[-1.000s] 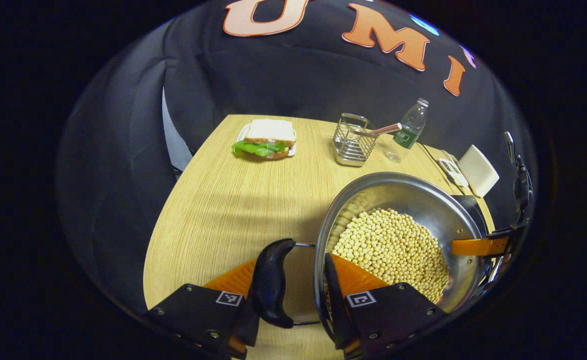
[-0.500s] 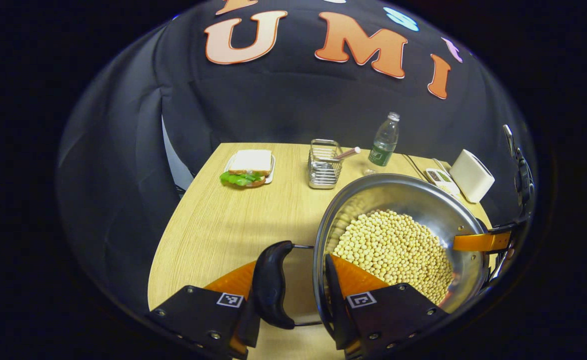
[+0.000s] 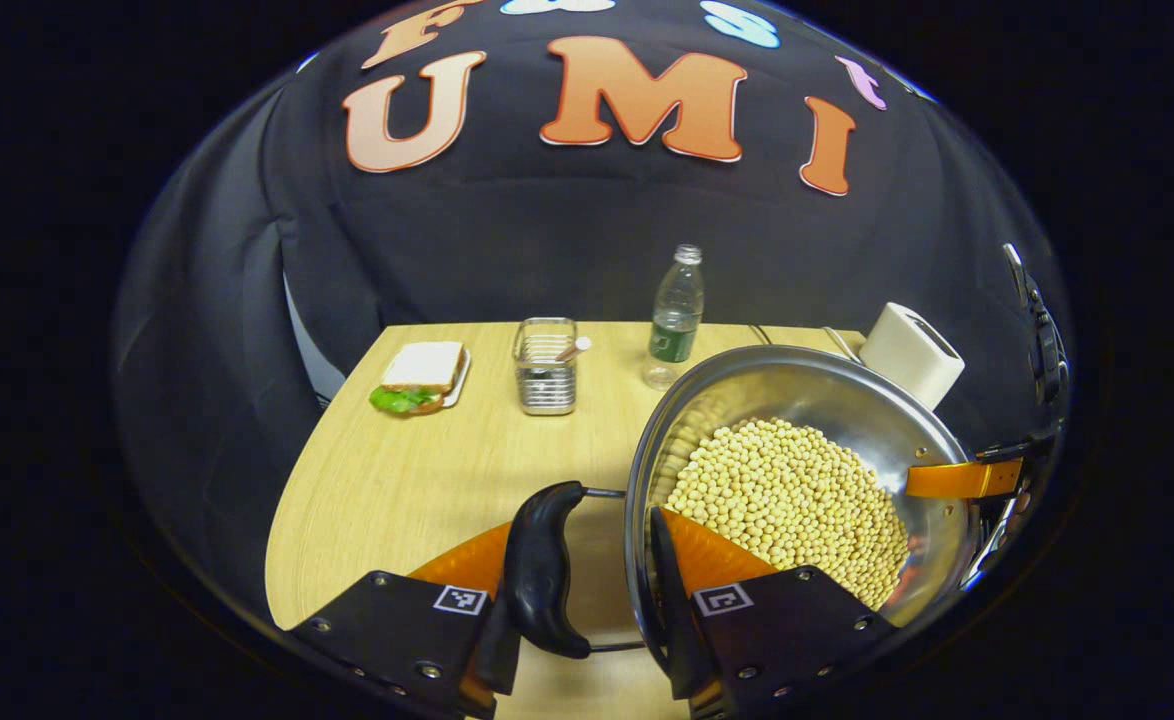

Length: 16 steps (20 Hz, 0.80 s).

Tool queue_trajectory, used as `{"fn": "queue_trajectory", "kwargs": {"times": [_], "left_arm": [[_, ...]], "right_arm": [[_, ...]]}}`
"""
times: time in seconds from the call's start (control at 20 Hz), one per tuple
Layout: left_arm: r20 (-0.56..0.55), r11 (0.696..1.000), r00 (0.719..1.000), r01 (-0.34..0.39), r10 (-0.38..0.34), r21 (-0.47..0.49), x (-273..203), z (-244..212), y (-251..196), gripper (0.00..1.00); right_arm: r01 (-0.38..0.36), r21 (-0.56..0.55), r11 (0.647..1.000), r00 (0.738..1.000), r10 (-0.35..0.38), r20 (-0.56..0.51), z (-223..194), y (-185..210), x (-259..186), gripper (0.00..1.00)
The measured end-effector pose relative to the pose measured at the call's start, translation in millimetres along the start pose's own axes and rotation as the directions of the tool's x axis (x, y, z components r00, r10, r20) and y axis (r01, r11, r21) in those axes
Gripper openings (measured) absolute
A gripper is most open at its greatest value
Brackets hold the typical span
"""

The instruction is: First push the handle of the pot to place it horizontally, then grasp the pot with both hands and set it on the induction cooktop.

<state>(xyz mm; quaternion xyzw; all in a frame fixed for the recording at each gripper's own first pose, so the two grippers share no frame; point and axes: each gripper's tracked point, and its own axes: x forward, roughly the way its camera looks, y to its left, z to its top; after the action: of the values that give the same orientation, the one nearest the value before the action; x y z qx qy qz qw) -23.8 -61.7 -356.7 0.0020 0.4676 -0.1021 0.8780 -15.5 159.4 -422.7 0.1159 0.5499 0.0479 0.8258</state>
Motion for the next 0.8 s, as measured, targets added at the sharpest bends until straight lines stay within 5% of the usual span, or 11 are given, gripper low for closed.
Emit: {"fn": "queue_trajectory", "kwargs": {"times": [0.45, 0.8], "left_arm": [[-0.001, 0.998, 0.999, 0.055, -0.055, 0.030, 21.3, 14.7, -86.8, 0.59], [-0.020, 0.997, 0.997, 0.069, -0.069, 0.027, 23.5, 12.2, -83.9, 0.60]], "right_arm": [[0.045, 0.035, 0.998, 0.999, -0.046, 0.019, -2.2, -3.4, -16.6, 0.55], [0.059, 0.039, 0.998, 0.998, -0.059, -0.001, -1.8, -2.1, -16.5, 0.55]]}}
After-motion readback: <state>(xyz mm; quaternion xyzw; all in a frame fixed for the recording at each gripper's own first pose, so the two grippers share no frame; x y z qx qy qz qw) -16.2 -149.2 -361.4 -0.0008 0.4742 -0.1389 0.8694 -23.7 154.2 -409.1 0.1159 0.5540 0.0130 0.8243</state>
